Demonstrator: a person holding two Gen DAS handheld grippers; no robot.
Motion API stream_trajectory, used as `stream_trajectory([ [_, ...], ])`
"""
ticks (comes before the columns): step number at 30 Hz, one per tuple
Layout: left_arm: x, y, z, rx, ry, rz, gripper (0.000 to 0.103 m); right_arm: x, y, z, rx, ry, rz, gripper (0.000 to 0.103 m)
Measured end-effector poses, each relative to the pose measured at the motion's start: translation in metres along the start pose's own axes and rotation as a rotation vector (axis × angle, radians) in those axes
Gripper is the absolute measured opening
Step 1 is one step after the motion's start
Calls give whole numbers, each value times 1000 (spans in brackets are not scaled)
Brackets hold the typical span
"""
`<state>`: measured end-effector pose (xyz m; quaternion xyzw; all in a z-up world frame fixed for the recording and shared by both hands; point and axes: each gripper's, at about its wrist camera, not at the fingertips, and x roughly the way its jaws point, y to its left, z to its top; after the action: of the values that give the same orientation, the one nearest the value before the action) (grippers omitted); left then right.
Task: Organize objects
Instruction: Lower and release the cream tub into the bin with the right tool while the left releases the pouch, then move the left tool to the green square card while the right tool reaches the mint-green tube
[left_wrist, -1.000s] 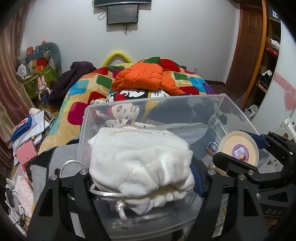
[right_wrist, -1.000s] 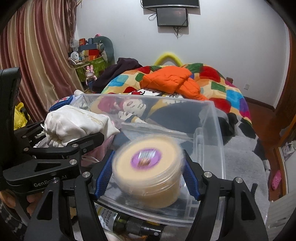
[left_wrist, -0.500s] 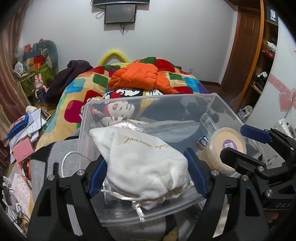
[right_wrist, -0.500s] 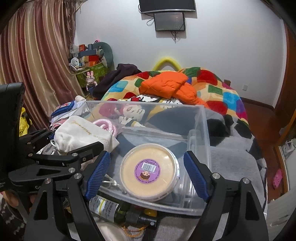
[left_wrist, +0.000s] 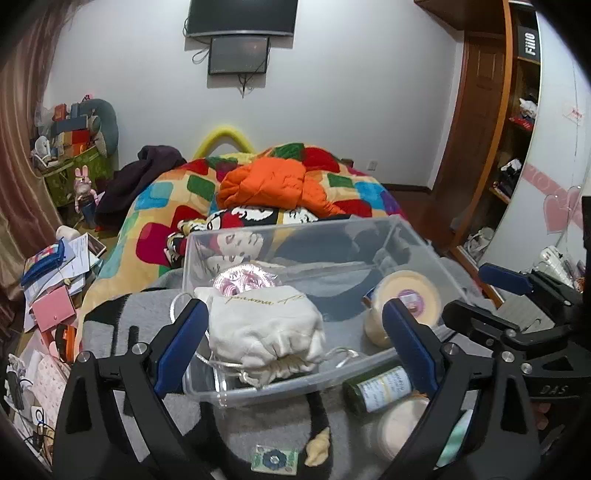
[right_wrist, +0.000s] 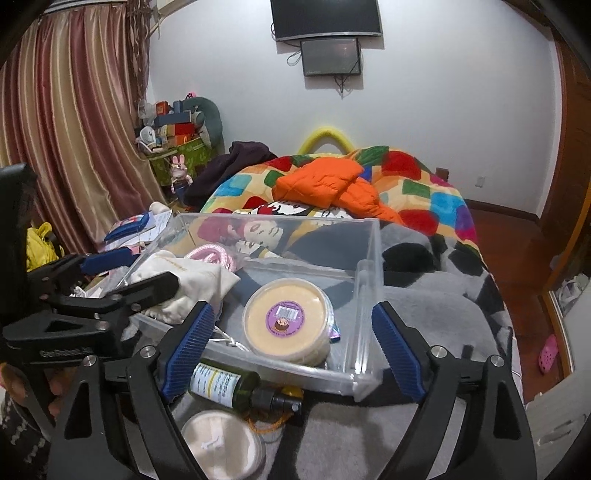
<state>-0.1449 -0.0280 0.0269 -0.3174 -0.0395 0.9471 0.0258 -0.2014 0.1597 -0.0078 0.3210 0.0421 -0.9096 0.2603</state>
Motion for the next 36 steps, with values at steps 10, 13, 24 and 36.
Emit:
stream_trajectory([
  [10,-28,-2,-6,19,-25,16,97,-28,-1,-10,1,-34,-23,90],
  [13,-30,1,-11,16,-15,27,97,-33,-2,-15,3,-34,-25,90],
  [24,-24,18,-42,5,68,73,97,-42,0,-43,-6,6,-36,90],
  [36,-13,35,-86,-9,174,110,97,-31,-6,-86,35,124,-24,90],
])
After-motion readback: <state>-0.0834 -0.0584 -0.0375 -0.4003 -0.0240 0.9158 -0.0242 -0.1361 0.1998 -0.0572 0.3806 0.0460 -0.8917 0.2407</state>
